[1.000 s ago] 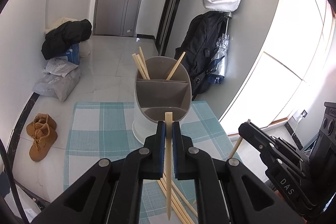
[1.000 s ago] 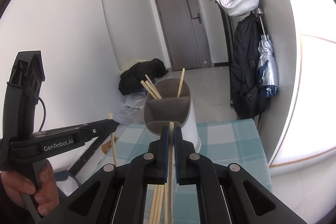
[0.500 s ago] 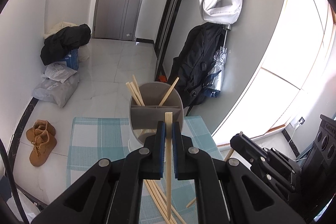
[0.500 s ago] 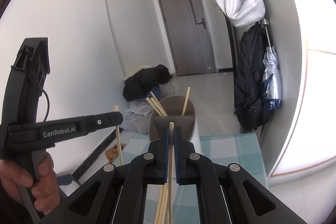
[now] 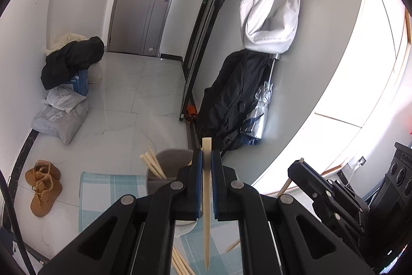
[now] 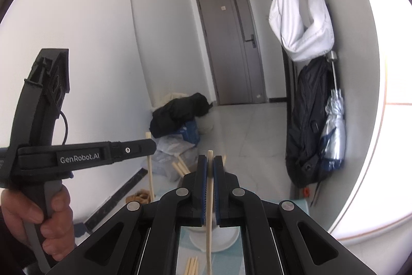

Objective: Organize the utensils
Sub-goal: 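Lift both held chopsticks up over the caddy opening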

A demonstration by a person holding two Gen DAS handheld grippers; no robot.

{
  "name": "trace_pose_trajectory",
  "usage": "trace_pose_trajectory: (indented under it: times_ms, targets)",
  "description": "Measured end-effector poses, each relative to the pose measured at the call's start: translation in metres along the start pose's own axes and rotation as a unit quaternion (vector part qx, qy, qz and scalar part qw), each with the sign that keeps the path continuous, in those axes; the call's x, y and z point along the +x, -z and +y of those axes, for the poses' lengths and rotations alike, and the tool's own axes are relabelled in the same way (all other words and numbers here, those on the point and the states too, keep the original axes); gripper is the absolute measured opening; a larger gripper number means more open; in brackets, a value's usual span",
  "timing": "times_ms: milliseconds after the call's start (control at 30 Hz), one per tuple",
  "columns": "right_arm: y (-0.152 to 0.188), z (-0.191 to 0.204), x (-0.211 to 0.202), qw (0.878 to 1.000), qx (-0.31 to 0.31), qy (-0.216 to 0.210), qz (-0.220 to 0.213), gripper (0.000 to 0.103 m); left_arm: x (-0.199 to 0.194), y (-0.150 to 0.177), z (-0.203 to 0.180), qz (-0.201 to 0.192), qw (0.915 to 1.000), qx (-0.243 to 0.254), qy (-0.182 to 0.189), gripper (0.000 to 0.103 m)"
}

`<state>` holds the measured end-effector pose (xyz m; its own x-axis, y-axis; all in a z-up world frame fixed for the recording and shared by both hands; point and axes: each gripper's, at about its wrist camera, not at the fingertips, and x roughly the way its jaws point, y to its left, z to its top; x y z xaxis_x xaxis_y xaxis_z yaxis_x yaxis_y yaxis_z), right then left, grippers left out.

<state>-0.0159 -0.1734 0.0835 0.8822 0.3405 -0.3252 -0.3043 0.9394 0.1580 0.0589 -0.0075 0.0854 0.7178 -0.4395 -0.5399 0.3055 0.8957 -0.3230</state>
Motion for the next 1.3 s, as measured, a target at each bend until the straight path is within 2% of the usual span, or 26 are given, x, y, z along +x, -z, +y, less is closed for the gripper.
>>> trace_pose_trajectory:
  times_ms: [233, 433, 500, 700, 900, 1300]
  targets:
    - [-0.041, -0.001, 0.012, 1.0, -0.005, -0.011, -0.024, 0.004, 0.0, -0.032, 0.006, -0.017, 0.9993, -0.022, 0.026, 0.003]
    - [-0.073, 0.001, 0.031, 0.999, -0.017, -0.02, -0.038, 0.004, 0.0, -0.058, 0.016, -0.044, 0.9984, -0.029, 0.021, 0.003]
    - [-0.081, 0.0, 0.04, 0.999, -0.012, -0.023, -0.043, 0.004, 0.001, -0.067, 0.021, -0.059, 0.9975, -0.035, 0.018, 0.003]
    - [-0.1, -0.003, 0.065, 0.998, -0.009, -0.028, -0.055, 0.004, 0.0, -0.084, 0.029, -0.119, 0.9928, -0.011, 0.003, 0.003]
    - [-0.105, 0.001, 0.091, 0.998, -0.032, -0.024, -0.053, 0.004, 0.018, -0.079, 0.039, -0.139, 0.9902, -0.002, 0.009, 0.003]
    - [-0.088, -0.01, 0.137, 0.999, -0.014, -0.023, -0.025, 0.004, 0.052, -0.063, 0.07, -0.127, 0.9913, -0.018, 0.028, 0.003]
